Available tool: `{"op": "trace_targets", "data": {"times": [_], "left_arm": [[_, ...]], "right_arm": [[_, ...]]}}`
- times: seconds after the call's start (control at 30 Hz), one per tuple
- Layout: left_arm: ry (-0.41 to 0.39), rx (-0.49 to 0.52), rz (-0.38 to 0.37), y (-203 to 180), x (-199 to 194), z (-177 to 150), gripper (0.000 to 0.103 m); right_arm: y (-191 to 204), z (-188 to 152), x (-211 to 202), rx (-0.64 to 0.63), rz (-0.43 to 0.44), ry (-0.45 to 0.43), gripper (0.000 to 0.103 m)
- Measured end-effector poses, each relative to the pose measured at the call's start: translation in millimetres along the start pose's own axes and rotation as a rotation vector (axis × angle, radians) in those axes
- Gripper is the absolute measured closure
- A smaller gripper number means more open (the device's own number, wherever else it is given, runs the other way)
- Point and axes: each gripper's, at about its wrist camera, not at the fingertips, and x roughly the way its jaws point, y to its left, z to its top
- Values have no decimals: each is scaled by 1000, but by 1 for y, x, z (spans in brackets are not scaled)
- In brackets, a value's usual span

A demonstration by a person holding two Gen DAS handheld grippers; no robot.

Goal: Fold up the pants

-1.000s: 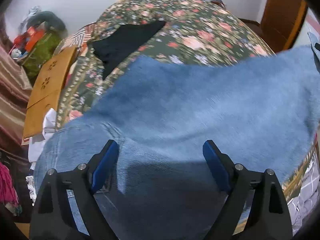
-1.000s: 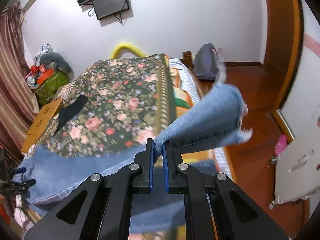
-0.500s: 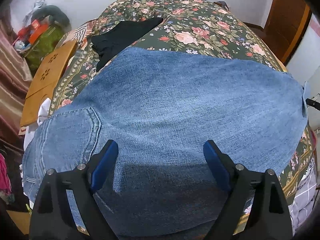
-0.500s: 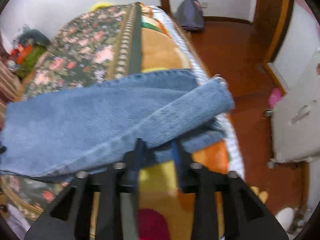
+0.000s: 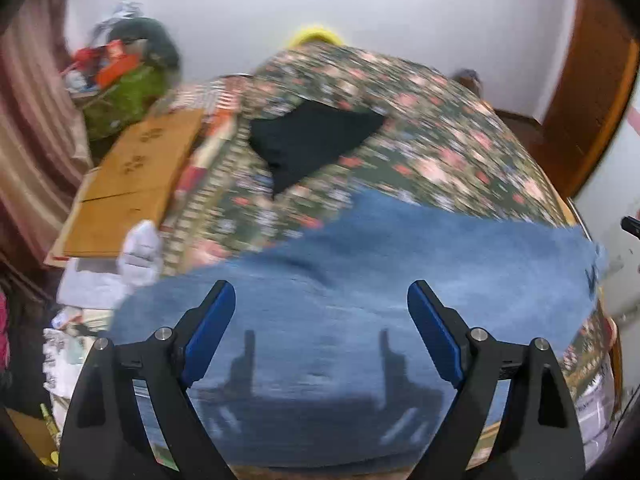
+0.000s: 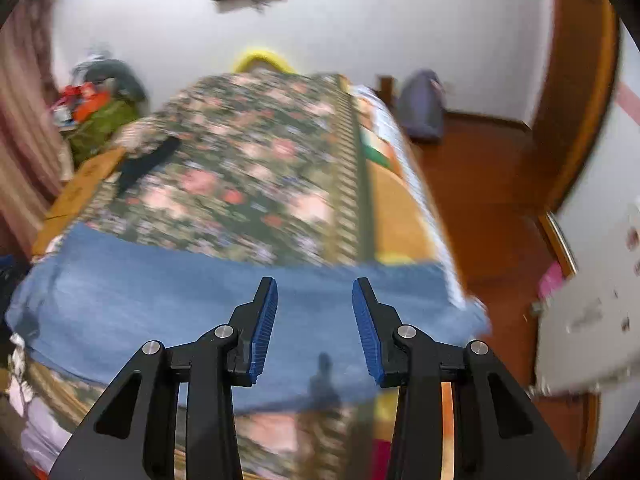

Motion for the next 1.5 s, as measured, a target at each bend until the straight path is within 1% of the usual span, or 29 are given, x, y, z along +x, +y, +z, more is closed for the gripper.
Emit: {"op": "trace_targets", "data": {"times": [0.07, 0.17, 0.27, 0.33, 0.43, 0.47, 0.57, 0.6, 0.67, 0.77, 0.83, 0.87, 0.9, 0.93, 0.97, 1.0, 1.03, 1.07, 1.13, 1.17, 1.2, 1.23, 1.27, 1.3, 1.4, 1.43, 1.5], "left_arm": [[-7, -29, 34, 32, -4, 4, 15], [2, -88, 75, 85, -5, 5, 15], [37, -157, 106, 141, 5, -2, 15], [73, -194, 132, 176, 20, -9, 15], [128, -232, 146, 210, 43, -24, 15], [140, -242, 146, 216, 48, -30, 15], [195, -280, 114, 235, 72, -47, 15], [214, -294, 91, 239, 79, -52, 15], [250, -315, 27, 241, 92, -61, 21], [278, -319, -64, 239, 106, -71, 34], [286, -314, -114, 233, 110, -77, 51], [287, -315, -142, 230, 110, -79, 56], [285, -318, -165, 227, 110, -80, 68], [280, -325, -205, 225, 109, -82, 79], [281, -325, -217, 224, 108, -82, 81], [275, -323, -216, 222, 107, -83, 84], [266, -316, -211, 220, 104, -85, 92], [263, -313, -202, 218, 104, -85, 95], [245, -301, -153, 215, 99, -88, 98], [233, -288, -122, 215, 97, -88, 101], [222, -264, -67, 214, 94, -88, 101], [205, -224, -6, 209, 90, -86, 100], [195, -200, 30, 208, 89, -84, 100], [192, -170, 72, 204, 88, -82, 99], [202, -111, 138, 202, 97, -77, 98], [214, -113, 139, 204, 101, -76, 97], [237, -141, 104, 211, 108, -74, 97]], "right_arm": [[33, 10, 1, -41, 51, -18, 63], [81, 21, 8, -108, 119, -32, 60], [131, 29, 25, -180, 173, -20, 59], [164, 33, 41, -223, 205, 2, 58], [206, 35, 64, -275, 253, 43, 57], [219, 35, 71, -291, 269, 58, 57], [252, 36, 90, -328, 318, 109, 57], [261, 37, 95, -336, 330, 119, 57], [279, 39, 106, -362, 347, 137, 57], [302, 44, 126, -397, 365, 162, 57], [313, 45, 137, -406, 365, 181, 57], [318, 46, 145, -409, 371, 197, 57], [320, 47, 149, -408, 379, 210, 57], [323, 48, 158, -403, 393, 230, 57], [325, 48, 163, -399, 403, 247, 57], [327, 48, 168, -394, 413, 270, 59], [329, 47, 171, -390, 424, 286, 67], [332, 45, 174, -397, 417, 299, 71], [335, 40, 174, -434, 407, 286, 76], [336, 36, 170, -463, 399, 259, 79], [335, 35, 168, -478, 393, 244, 81], [336, 33, 164, -496, 378, 210, 88], [335, 32, 162, -507, 363, 189, 91], [336, 32, 162, -519, 353, 180, 92], [341, 31, 163, -556, 301, 156, 94], [343, 31, 164, -561, 282, 145, 94], [344, 33, 169, -546, 255, 144, 94]]}}
